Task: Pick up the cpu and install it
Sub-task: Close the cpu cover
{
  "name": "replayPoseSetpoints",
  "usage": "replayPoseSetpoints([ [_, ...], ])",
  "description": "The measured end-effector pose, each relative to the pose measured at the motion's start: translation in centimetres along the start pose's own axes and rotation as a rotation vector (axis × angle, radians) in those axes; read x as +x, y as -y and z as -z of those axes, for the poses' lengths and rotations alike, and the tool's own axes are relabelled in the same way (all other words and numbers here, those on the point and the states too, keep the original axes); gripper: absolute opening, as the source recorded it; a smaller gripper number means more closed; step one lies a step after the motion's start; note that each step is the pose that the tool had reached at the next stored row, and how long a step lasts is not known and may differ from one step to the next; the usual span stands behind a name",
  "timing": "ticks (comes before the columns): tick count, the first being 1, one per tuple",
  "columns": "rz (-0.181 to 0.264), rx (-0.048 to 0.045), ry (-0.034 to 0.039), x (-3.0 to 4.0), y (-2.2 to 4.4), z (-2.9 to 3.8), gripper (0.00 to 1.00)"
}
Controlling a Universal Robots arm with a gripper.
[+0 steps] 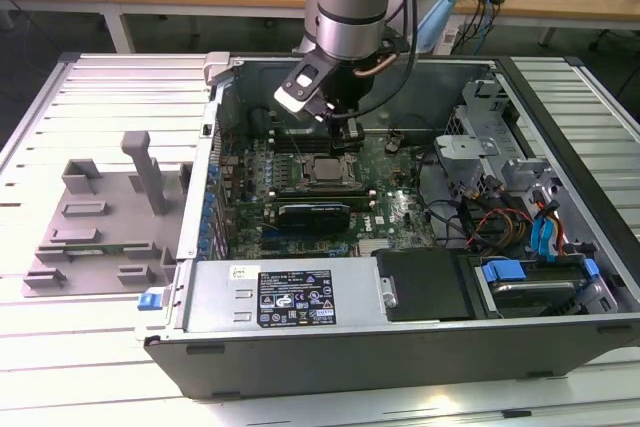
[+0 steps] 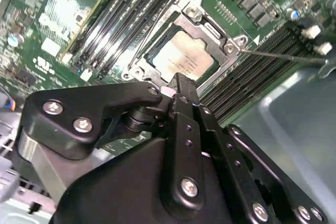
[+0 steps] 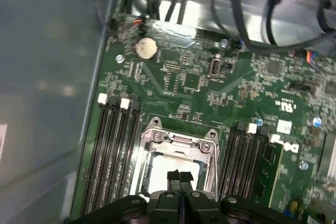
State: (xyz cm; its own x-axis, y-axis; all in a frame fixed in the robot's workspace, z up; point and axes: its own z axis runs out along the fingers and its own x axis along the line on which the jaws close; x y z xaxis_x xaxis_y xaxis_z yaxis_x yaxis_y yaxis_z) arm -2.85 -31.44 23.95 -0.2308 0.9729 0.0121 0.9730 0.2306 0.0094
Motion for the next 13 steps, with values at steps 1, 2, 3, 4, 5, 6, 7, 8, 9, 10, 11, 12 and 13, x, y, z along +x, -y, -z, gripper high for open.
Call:
replayPoseSetpoints([
  [1, 0.034, 0.0005, -0.0002, 0.0, 0.0, -0.01, 0.11],
  [2, 0.077, 0.001, -0.0005, 0.0, 0.0, -0.03, 0.11],
  [3, 0.096, 0.0013, -0.0006, 0.0, 0.0, -0.04, 0.11],
  [4, 0.117, 0.0015, -0.0008, 0.0, 0.0, -0.04, 0.11],
  [5, 0.148, 0.0019, -0.0009, 0.0, 0.0, -0.05, 0.11],
  [6, 0.189, 0.0025, -0.0011, 0.0, 0.0, -0.07, 0.11],
  [7, 0.206, 0.0027, -0.0012, 0.0, 0.0, -0.07, 0.11],
  [8, 0.224, 0.0029, -0.0013, 0.0, 0.0, -0.08, 0.11],
  [9, 0.251, 0.0033, -0.0014, 0.0, 0.0, -0.09, 0.11],
  [10, 0.302, 0.0041, -0.0016, 0.0, 0.0, -0.1, 0.11],
  [11, 0.34, 0.0046, -0.0017, 0.0, 0.0, -0.11, 0.11],
  [12, 0.38, 0.0052, -0.0016, 0.0, 0.0, -0.12, 0.11],
  [13, 0.416, 0.0059, -0.0014, 0.0, 0.0, -0.13, 0.11],
])
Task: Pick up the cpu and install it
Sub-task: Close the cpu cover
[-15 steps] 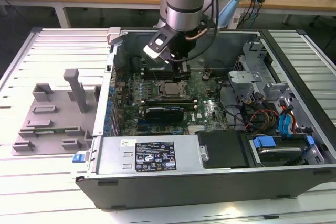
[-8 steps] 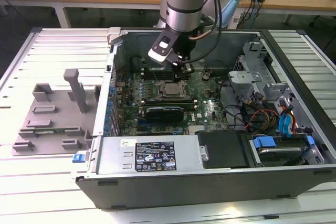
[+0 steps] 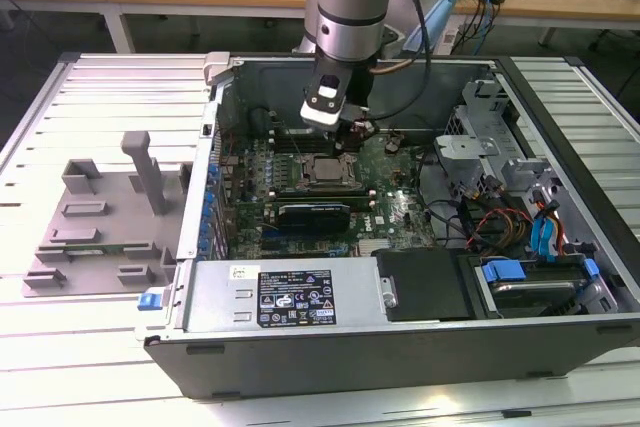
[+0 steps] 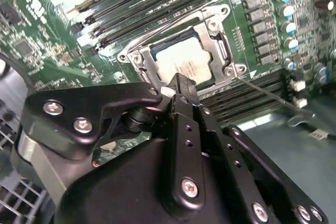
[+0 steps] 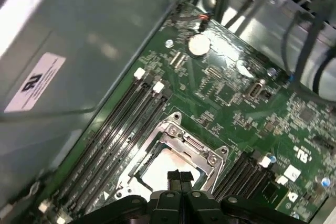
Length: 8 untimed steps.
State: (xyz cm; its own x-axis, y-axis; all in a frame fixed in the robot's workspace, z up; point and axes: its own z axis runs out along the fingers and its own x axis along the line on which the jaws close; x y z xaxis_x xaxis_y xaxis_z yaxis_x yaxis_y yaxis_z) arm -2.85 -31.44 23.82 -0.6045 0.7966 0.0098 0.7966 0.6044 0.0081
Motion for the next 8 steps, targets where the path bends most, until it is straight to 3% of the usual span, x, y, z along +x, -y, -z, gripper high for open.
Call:
replayPoseSetpoints([
  [6, 0.14, 0.0025, 0.0003, 0.0, 0.0, -0.05, 0.11],
  [8, 0.251, 0.0045, 0.0006, 0.0, 0.0, -0.1, 0.11],
])
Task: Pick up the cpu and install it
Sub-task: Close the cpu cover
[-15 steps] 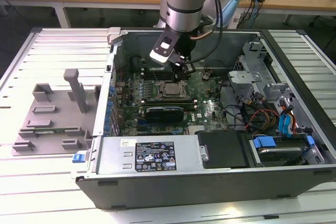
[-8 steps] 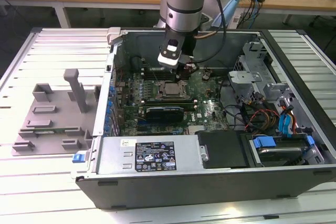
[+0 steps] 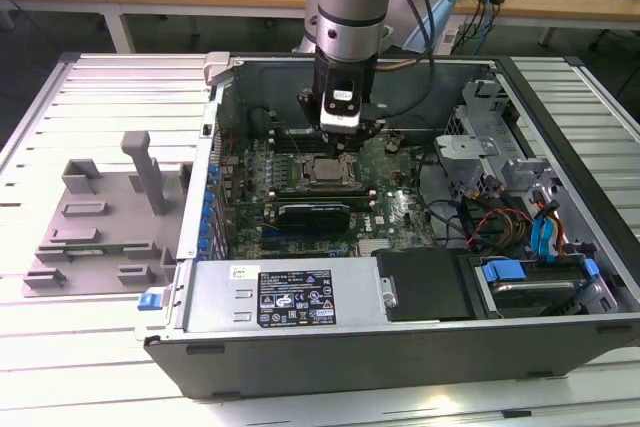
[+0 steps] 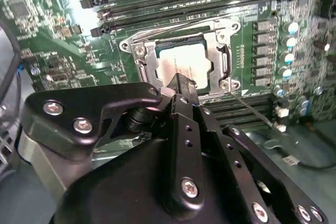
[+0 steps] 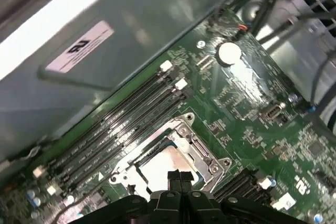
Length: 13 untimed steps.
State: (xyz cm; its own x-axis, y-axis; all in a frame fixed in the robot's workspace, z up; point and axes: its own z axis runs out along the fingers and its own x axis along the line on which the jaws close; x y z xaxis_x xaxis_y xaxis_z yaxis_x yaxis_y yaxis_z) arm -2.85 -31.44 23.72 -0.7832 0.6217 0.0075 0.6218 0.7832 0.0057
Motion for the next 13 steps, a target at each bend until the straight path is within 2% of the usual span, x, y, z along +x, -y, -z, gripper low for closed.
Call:
replayPoseSetpoints([
  [2, 0.042, 0.0009, 0.0002, 0.0, 0.0, -0.02, 0.11],
  [4, 0.122, 0.0026, 0.0006, 0.0, 0.0, -0.05, 0.11],
  [6, 0.166, 0.0036, 0.0009, 0.0, 0.0, -0.06, 0.11],
  [8, 0.264, 0.0056, 0.0014, 0.0, 0.0, -0.11, 0.11],
  [13, 0.384, 0.0077, 0.0018, 0.0, 0.0, -0.17, 0.11],
])
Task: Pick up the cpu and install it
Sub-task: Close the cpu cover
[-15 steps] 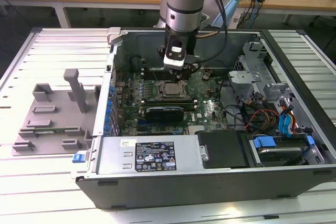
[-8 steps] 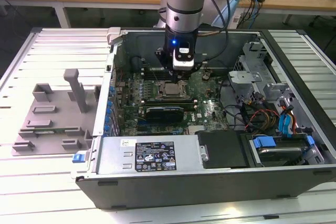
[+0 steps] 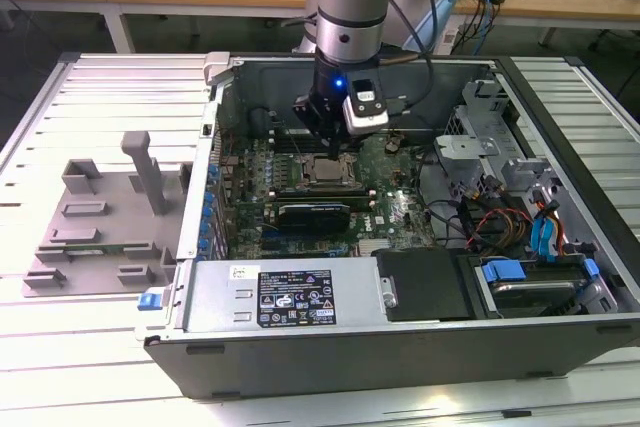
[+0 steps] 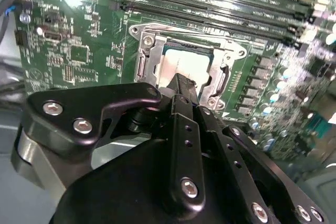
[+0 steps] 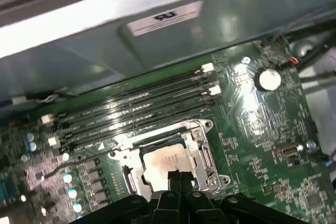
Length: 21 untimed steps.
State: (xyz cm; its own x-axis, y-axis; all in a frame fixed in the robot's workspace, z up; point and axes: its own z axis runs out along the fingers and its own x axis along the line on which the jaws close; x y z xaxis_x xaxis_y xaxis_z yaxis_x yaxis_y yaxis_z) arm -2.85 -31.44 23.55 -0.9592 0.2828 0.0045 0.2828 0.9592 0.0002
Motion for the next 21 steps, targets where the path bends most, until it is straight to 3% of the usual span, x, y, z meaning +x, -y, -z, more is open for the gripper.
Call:
replayPoseSetpoints([
  [5, 0.191, 0.0048, 0.001, 0.0, 0.0, -0.08, 0.11],
  [11, 0.319, 0.0094, 0.002, 0.0, 0.0, -0.13, 0.11],
  [13, 0.38, 0.0115, 0.0025, 0.0, 0.0, -0.16, 0.11],
  [16, 0.53, 0.0163, 0.0036, 0.0, 0.0, -0.22, 0.11],
  [19, 0.531, 0.0164, 0.0037, 0.05, 0.02, -0.23, 0.11],
  [21, 0.53, 0.0164, 0.0037, 0.57, 0.17, -0.32, 0.11],
])
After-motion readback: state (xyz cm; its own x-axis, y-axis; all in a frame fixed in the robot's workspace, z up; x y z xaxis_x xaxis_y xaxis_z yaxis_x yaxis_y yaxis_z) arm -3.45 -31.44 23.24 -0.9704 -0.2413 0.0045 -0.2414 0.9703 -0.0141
